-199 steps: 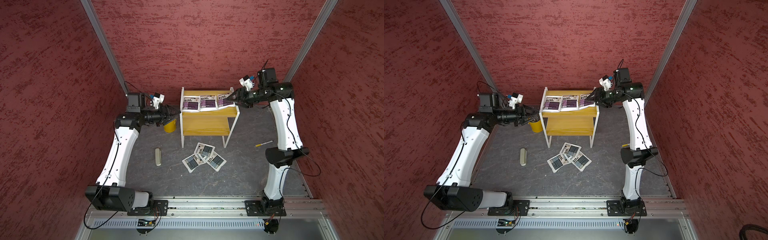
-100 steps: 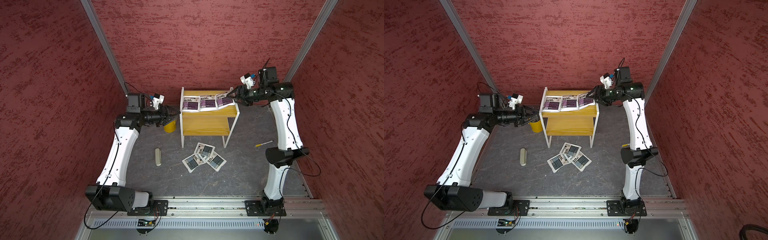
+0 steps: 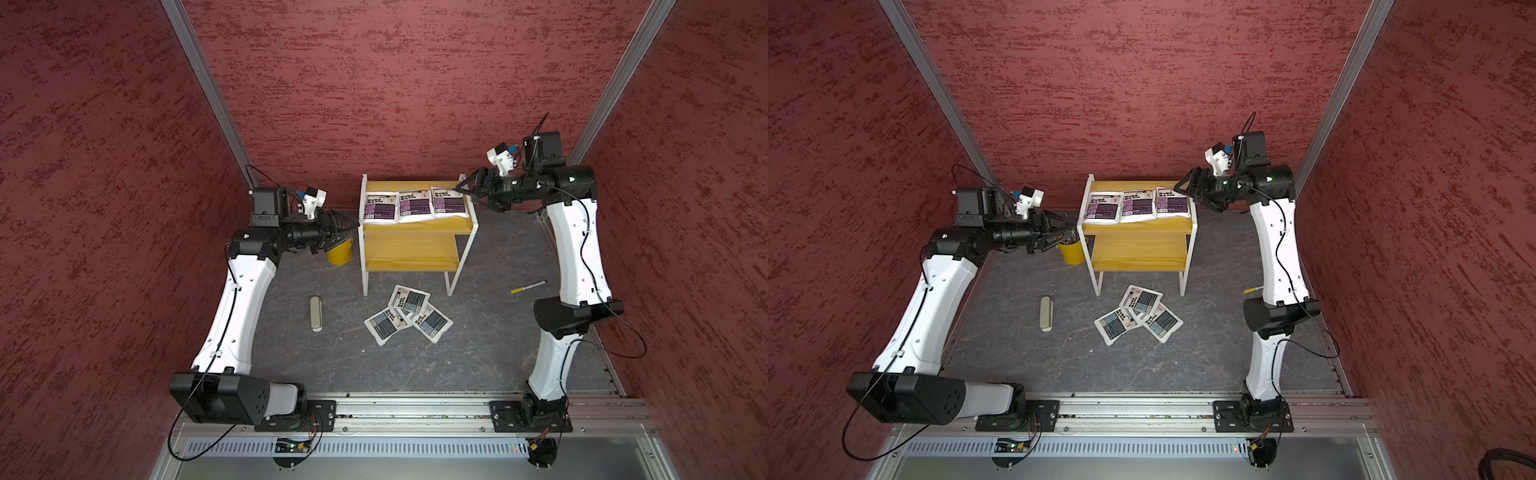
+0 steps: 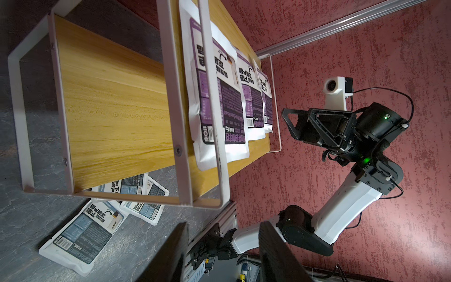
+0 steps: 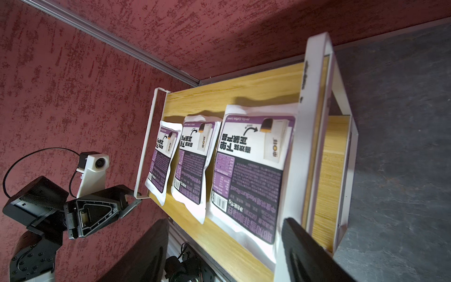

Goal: Place the bagged coffee beans on the shelf by color
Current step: Place the bagged coffee beans on the shelf, then pick up the bagged coffee beans at the center of the board.

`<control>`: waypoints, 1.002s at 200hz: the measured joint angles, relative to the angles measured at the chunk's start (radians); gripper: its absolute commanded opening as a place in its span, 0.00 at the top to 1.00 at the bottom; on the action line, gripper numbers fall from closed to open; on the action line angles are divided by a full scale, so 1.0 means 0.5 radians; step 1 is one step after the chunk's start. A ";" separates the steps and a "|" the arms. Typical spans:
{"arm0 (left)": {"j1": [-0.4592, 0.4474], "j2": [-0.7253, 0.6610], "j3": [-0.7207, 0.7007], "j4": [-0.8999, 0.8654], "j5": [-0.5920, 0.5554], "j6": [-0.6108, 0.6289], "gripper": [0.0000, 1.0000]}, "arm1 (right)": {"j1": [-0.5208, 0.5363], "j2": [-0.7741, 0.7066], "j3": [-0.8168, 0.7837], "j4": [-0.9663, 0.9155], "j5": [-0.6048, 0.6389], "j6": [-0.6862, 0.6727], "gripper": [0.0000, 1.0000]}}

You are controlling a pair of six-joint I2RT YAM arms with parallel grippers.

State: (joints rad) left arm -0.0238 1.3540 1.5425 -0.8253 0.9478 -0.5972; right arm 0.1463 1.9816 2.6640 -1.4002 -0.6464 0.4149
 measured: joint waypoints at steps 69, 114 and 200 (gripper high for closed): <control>0.002 -0.159 -0.204 0.141 -0.005 -0.076 0.44 | 0.051 -0.238 -0.063 0.019 -0.032 0.084 0.23; -0.132 -0.364 -0.523 0.180 -0.077 -0.105 0.42 | 0.267 -0.779 -0.881 0.244 -0.063 0.087 0.23; -0.588 -0.807 -1.401 0.494 -0.401 -0.250 0.31 | 0.568 -1.657 -2.451 0.800 0.037 0.307 0.24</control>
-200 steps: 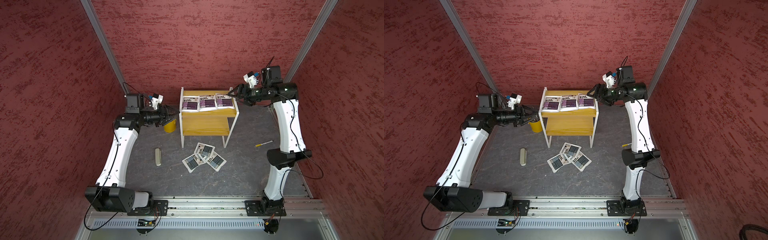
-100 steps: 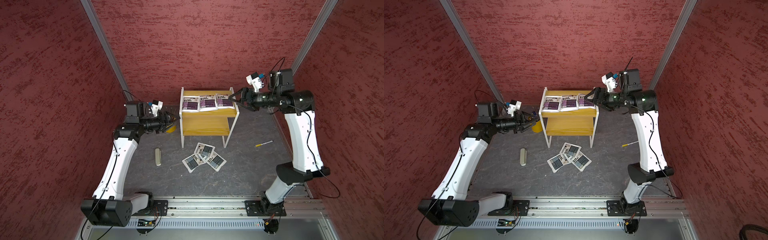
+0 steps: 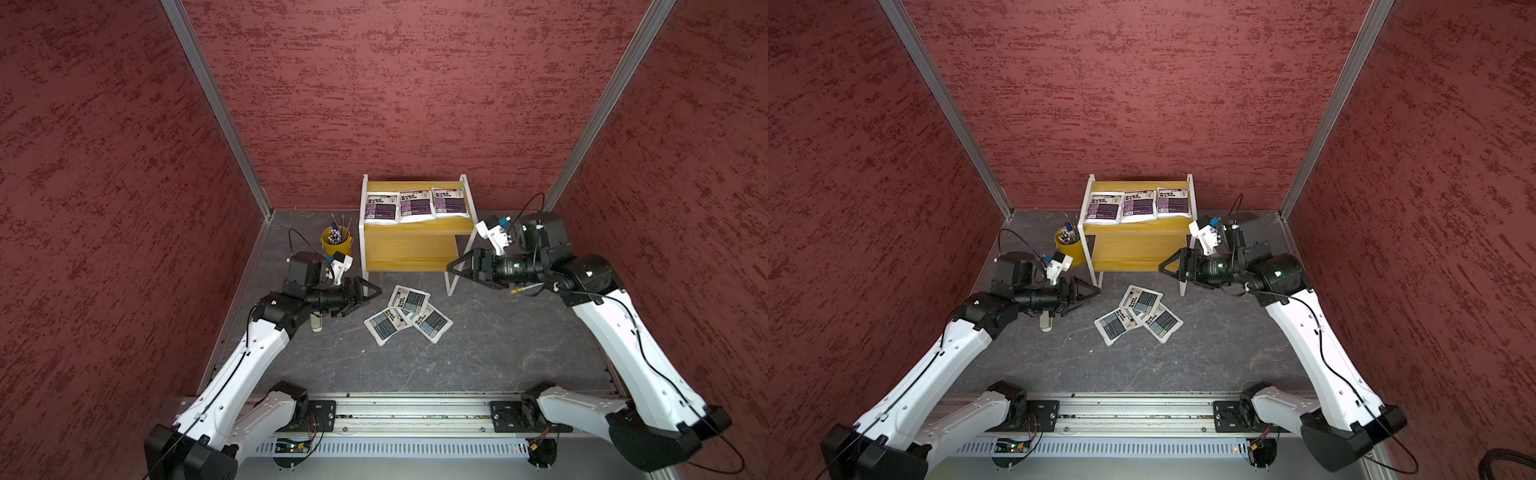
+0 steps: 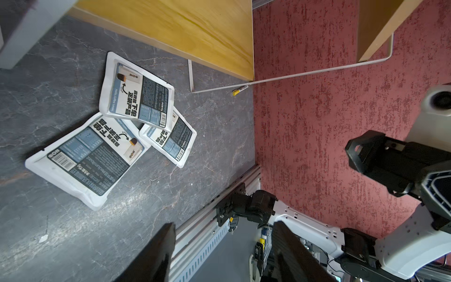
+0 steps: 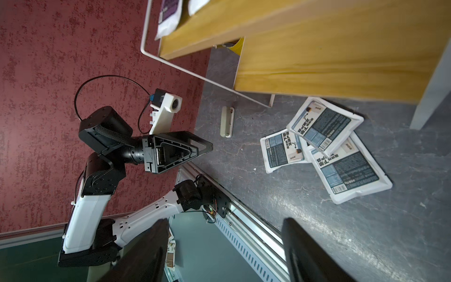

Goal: Place the bagged coffee beans on the shelf by color
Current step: Pick up the bagged coffee beans at the center of the board.

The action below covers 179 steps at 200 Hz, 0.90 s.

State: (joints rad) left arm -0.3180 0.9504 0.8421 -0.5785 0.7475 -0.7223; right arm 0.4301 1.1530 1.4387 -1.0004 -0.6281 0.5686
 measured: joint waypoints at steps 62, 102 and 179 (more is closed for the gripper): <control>-0.018 -0.266 -0.731 0.527 -0.050 -0.193 0.18 | 0.231 -0.334 -1.074 0.472 0.320 0.462 0.28; -0.018 -0.359 -1.061 0.815 -0.061 -0.380 0.17 | 0.301 -0.237 -1.682 1.009 0.433 0.861 0.31; 0.006 -0.511 -1.101 0.936 -0.089 -0.434 0.15 | 0.330 0.172 -2.081 1.931 0.591 1.343 0.40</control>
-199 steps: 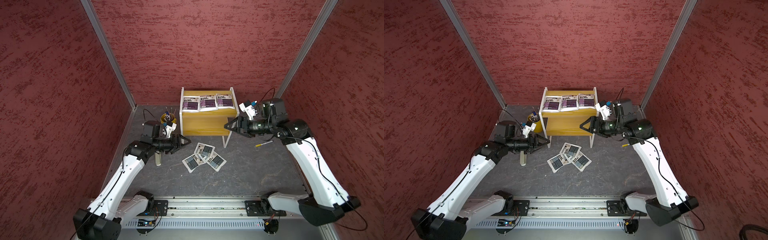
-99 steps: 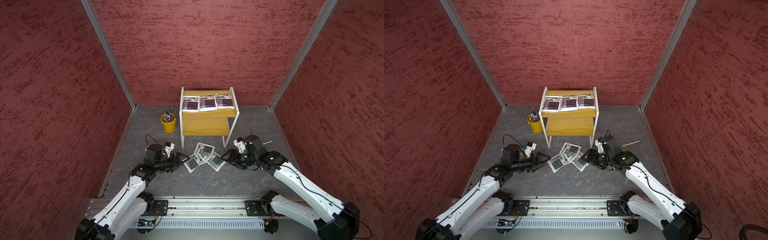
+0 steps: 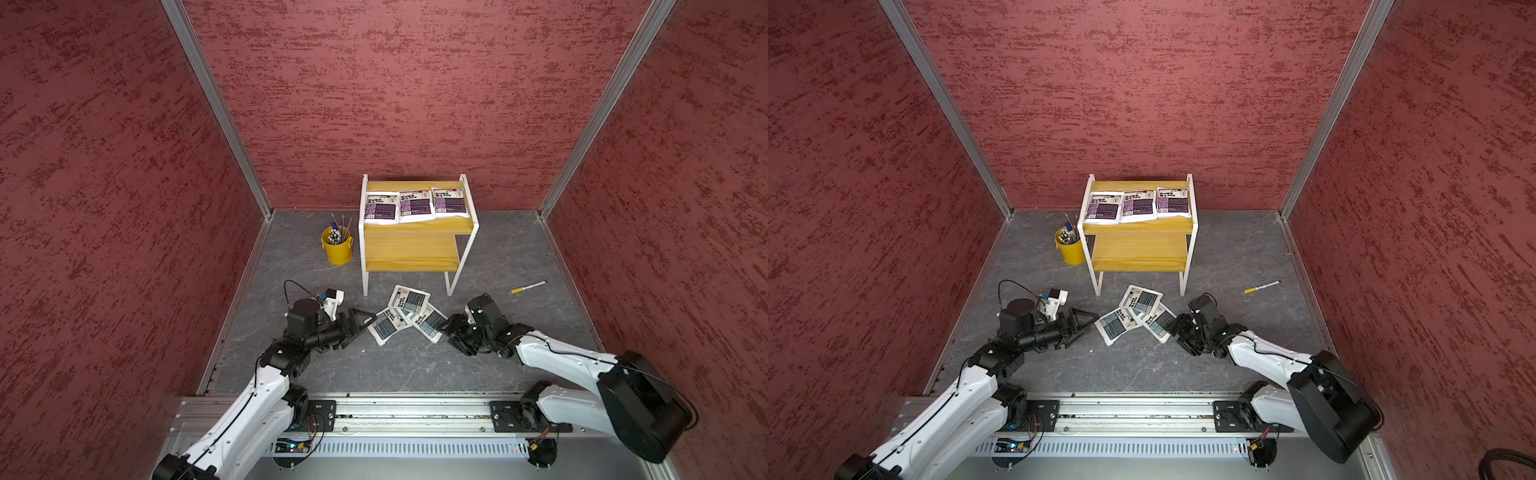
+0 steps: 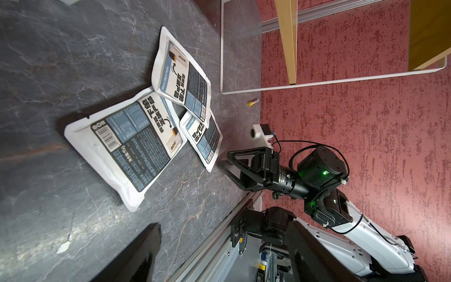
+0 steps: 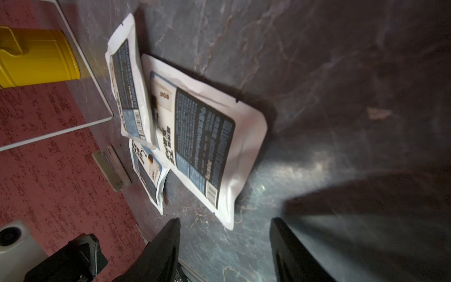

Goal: Place the bagged coffee beans on the shelf by color
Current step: Pick up the bagged coffee beans at the center of the board.

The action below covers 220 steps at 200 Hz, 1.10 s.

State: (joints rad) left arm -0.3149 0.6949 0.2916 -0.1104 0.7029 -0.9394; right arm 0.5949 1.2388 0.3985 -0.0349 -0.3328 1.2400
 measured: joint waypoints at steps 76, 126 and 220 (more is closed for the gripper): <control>0.017 -0.025 0.018 -0.013 -0.037 -0.027 0.15 | 0.037 0.201 -0.124 0.569 0.114 0.235 0.60; 0.024 -0.029 0.068 -0.056 -0.057 -0.025 0.15 | 0.052 0.217 -0.170 0.607 0.201 0.294 0.88; 0.024 -0.071 0.066 -0.090 -0.063 -0.063 0.11 | 0.146 -0.562 -0.165 0.006 0.344 0.372 1.00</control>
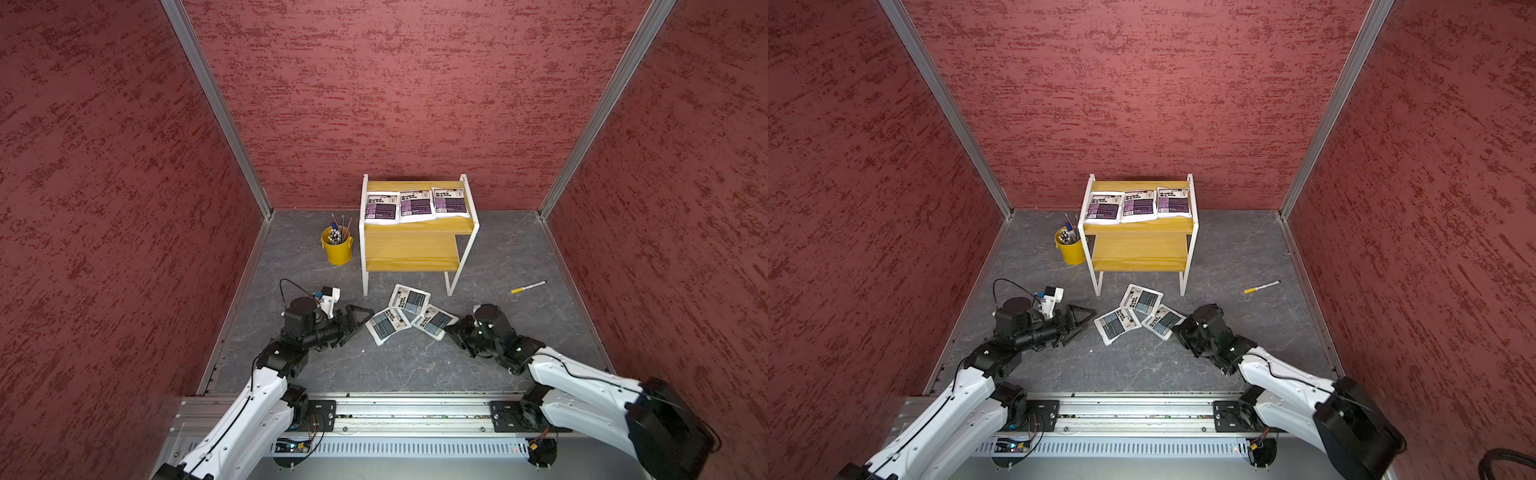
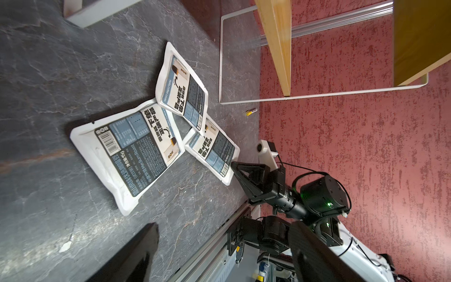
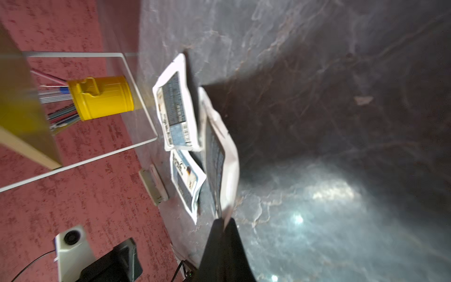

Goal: Place the bagged coffee beans on the shelf by color
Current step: Pick up the bagged coffee beans at the center of the board.

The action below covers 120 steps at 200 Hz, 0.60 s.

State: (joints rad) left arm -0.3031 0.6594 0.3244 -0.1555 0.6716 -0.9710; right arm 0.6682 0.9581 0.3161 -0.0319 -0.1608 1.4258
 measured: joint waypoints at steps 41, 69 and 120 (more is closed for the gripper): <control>-0.023 -0.031 -0.082 0.217 -0.001 -0.211 0.00 | 0.010 -0.430 0.215 -0.549 0.028 0.005 1.00; -0.039 -0.033 -0.128 0.380 -0.007 -0.393 0.00 | 0.049 -0.428 0.364 -0.711 0.002 -0.024 1.00; -0.057 -0.037 -0.106 0.533 -0.040 -0.778 0.00 | 0.234 -0.175 0.829 -0.666 -0.021 -0.154 1.00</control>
State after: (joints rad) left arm -0.3317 0.6407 0.2714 0.1108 0.6518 -1.3602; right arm 0.7853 0.8703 0.7303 -0.3649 -0.1711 1.3487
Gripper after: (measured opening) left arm 0.996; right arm 0.037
